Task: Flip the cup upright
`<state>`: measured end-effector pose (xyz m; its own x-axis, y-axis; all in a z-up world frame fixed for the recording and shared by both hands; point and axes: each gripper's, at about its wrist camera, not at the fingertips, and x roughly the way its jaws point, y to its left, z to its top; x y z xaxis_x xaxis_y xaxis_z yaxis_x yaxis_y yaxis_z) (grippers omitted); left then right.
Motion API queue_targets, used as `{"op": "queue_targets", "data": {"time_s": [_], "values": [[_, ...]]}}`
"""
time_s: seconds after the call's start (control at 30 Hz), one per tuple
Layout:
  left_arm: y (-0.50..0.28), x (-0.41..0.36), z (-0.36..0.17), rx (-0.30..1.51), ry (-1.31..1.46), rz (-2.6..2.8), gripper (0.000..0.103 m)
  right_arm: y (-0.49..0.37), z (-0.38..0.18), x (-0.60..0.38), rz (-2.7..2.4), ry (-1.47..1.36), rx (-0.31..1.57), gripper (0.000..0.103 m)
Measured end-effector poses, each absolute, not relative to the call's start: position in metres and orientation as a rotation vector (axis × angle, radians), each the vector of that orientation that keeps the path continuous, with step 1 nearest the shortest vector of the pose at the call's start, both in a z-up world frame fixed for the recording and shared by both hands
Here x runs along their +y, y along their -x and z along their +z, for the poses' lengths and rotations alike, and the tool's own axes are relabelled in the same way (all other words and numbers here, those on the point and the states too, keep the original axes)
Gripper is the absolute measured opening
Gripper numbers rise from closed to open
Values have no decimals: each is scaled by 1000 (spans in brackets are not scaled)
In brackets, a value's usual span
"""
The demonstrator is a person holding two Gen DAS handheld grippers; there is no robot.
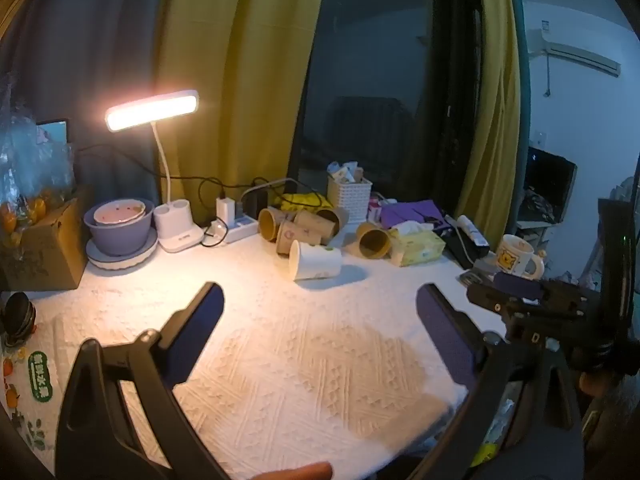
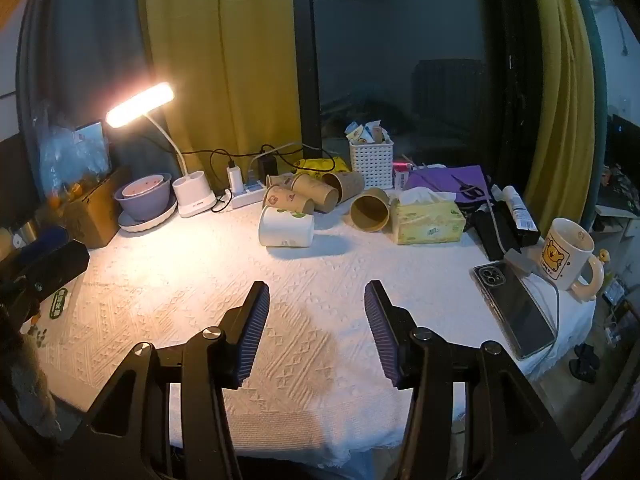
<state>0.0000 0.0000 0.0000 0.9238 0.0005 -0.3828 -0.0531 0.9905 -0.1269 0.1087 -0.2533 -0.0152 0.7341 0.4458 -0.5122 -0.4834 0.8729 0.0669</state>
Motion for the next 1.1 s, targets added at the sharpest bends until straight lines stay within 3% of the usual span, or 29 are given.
{"op": "queue_targets", "data": {"time_s": [1.1], "values": [[1,-2,-3,401,131,18,98,-108,-15,-256,509,82,549,53]]}}
